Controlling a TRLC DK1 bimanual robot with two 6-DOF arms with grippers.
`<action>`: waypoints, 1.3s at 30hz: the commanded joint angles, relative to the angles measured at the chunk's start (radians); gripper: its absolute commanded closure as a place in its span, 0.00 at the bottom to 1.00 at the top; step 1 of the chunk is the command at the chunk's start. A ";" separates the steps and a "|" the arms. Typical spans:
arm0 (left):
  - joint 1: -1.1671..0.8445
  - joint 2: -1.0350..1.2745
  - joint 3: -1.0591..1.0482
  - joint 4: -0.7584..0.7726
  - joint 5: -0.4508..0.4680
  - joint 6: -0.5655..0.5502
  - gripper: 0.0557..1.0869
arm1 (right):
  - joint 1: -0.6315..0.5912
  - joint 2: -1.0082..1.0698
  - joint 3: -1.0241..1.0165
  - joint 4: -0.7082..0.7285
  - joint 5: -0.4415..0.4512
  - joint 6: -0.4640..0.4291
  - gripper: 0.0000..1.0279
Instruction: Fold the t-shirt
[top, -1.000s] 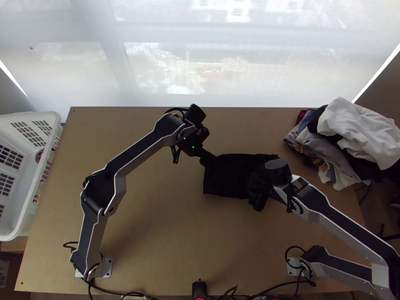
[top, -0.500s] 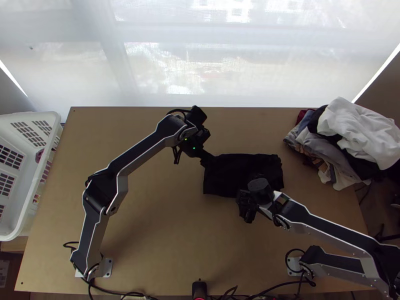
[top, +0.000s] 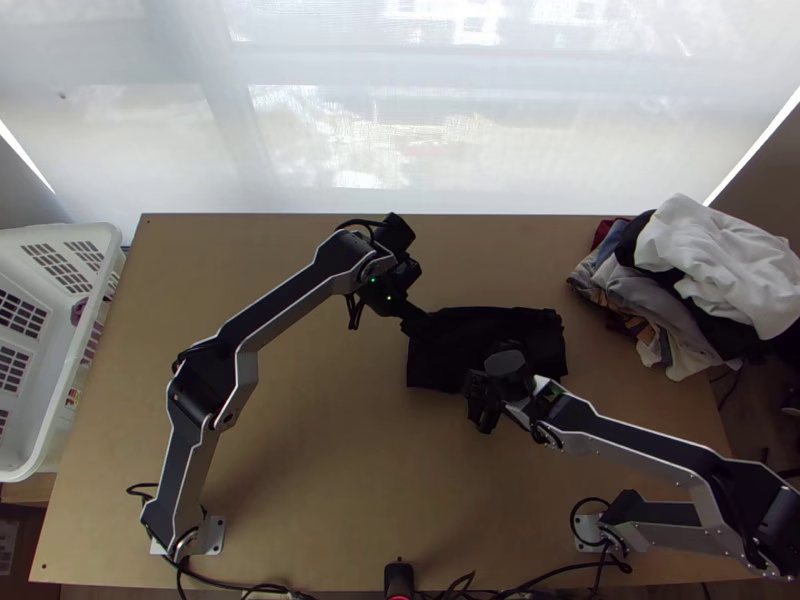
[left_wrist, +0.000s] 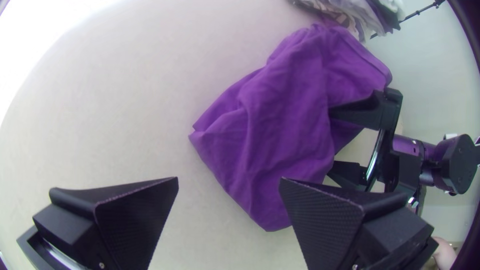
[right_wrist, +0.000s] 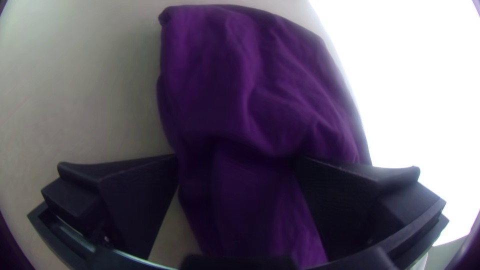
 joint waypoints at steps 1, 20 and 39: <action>-0.001 -0.004 -0.001 -0.009 0.000 0.001 0.05 | -0.044 0.142 0.055 0.054 0.008 -0.006 0.16; 0.029 -0.074 -0.023 -0.057 -0.020 0.004 0.05 | -0.237 -0.045 0.394 -0.259 0.005 0.043 0.97; 0.151 -0.353 -0.293 -0.049 -0.070 0.024 0.05 | -0.724 -0.227 0.715 -0.448 -0.076 0.154 0.97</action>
